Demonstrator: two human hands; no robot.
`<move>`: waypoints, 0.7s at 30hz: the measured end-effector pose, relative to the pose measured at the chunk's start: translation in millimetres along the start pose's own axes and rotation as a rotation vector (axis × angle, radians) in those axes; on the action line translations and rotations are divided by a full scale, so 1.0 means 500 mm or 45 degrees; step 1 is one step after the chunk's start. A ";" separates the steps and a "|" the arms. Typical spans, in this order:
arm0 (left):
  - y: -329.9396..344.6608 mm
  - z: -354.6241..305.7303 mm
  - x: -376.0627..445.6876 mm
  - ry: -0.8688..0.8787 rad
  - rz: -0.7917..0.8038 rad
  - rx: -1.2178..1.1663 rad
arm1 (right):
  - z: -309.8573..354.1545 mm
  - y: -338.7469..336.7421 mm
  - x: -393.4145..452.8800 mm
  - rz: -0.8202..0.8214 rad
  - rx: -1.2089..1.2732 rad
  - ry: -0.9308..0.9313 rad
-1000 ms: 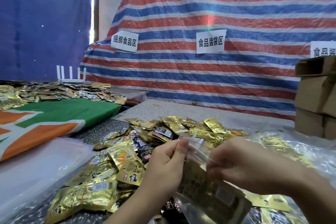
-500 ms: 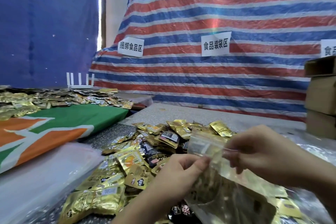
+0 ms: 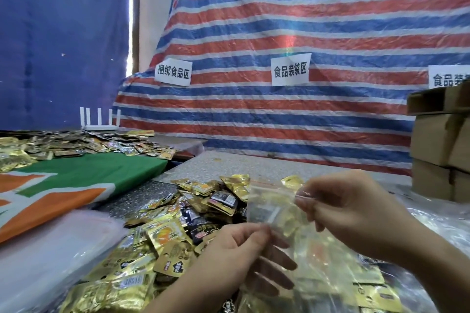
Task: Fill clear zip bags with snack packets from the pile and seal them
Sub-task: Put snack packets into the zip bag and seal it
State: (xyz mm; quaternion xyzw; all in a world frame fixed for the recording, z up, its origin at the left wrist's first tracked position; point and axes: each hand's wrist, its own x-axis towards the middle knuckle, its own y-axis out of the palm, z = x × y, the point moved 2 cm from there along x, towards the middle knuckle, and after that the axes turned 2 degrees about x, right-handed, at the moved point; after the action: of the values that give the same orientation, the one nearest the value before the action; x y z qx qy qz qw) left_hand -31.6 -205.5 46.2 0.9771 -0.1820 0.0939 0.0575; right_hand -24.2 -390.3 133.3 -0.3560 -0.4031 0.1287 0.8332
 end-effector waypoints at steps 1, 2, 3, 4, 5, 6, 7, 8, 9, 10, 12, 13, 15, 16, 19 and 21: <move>0.000 0.001 0.001 0.002 -0.013 -0.029 | -0.001 -0.001 -0.001 -0.008 -0.008 -0.008; 0.001 0.002 0.001 0.012 -0.024 -0.048 | -0.003 -0.003 -0.002 -0.016 -0.022 -0.016; 0.002 0.002 0.001 0.032 -0.035 -0.055 | -0.003 -0.005 -0.002 -0.018 -0.035 -0.023; 0.003 0.002 0.001 0.061 -0.050 -0.052 | -0.001 -0.006 -0.002 -0.016 -0.036 -0.025; 0.002 0.001 0.001 0.095 -0.072 -0.043 | 0.000 -0.007 -0.002 -0.015 -0.029 -0.026; 0.001 0.000 0.002 0.130 -0.096 -0.028 | 0.001 -0.008 -0.002 -0.015 -0.018 -0.027; -0.002 -0.001 0.003 0.163 -0.118 -0.007 | 0.002 -0.008 -0.002 -0.016 -0.003 -0.030; -0.004 -0.002 0.003 0.192 -0.136 0.019 | 0.004 -0.009 -0.001 -0.018 0.007 -0.038; -0.005 -0.002 0.003 0.212 -0.152 0.042 | 0.005 -0.009 -0.001 -0.021 0.003 -0.047; -0.005 -0.001 0.002 0.224 -0.163 0.058 | 0.005 -0.009 0.000 -0.024 -0.012 -0.058; -0.005 0.001 0.002 0.240 -0.186 0.083 | 0.003 -0.011 -0.001 -0.027 -0.034 -0.070; -0.005 0.001 0.002 0.245 -0.202 0.094 | 0.003 -0.012 -0.002 -0.026 -0.042 -0.068; -0.005 0.001 0.005 0.251 -0.231 0.103 | 0.002 -0.014 -0.004 -0.032 -0.073 -0.071; -0.006 0.001 0.006 0.252 -0.243 0.100 | 0.002 -0.014 -0.004 -0.043 -0.084 -0.073; -0.005 0.000 0.007 0.233 -0.260 0.121 | -0.004 -0.014 -0.001 -0.094 -0.118 -0.067; -0.004 0.003 0.006 0.208 -0.276 0.130 | -0.010 -0.013 -0.001 -0.149 -0.176 -0.067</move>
State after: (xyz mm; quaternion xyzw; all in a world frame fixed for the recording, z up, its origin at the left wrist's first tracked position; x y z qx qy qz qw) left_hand -27.6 -204.7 45.3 0.9818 -0.0651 0.1755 0.0320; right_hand -21.3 -397.9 135.4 -0.3849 -0.4527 0.0610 0.8020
